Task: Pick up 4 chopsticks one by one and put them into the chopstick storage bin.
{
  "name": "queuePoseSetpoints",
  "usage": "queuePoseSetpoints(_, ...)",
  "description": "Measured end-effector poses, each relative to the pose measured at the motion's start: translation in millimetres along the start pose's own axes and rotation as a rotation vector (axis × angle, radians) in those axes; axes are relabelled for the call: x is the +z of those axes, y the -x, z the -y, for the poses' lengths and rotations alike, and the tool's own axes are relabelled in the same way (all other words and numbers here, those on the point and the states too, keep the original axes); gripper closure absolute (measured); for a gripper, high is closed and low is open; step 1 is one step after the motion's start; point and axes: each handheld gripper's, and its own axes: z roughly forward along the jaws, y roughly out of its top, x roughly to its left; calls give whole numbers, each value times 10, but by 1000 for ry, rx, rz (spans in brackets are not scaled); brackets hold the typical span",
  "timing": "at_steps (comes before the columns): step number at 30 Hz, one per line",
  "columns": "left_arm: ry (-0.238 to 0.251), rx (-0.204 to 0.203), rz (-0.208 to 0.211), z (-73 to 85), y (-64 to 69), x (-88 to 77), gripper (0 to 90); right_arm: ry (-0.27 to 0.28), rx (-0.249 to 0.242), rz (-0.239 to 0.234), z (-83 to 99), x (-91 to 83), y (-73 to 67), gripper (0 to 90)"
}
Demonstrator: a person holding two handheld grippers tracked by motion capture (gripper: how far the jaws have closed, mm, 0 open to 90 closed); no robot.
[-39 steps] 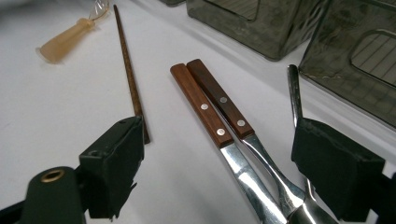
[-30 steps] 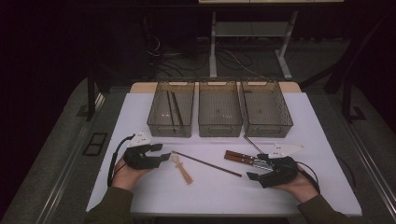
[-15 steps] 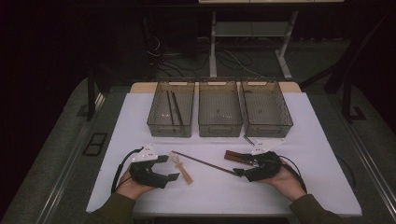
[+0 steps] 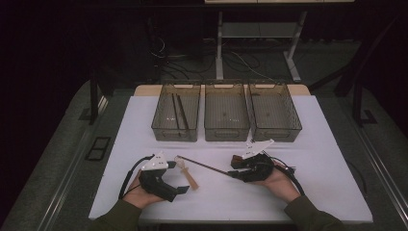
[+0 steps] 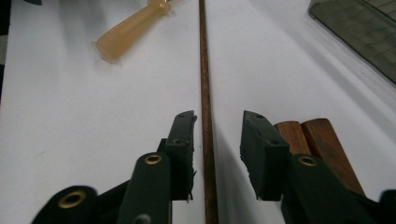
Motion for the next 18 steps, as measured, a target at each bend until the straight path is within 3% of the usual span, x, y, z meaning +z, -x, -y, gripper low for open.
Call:
queuePoseSetpoints(10, 10, 5, 11, 1, -2, 11, 0, -36, -19, -15, -29, 144, -8, 780)
queuePoseSetpoints(18, 6, 12, 15, 9, -11, 20, 0, -53, -96, 27, -20, 170, -32, 838)
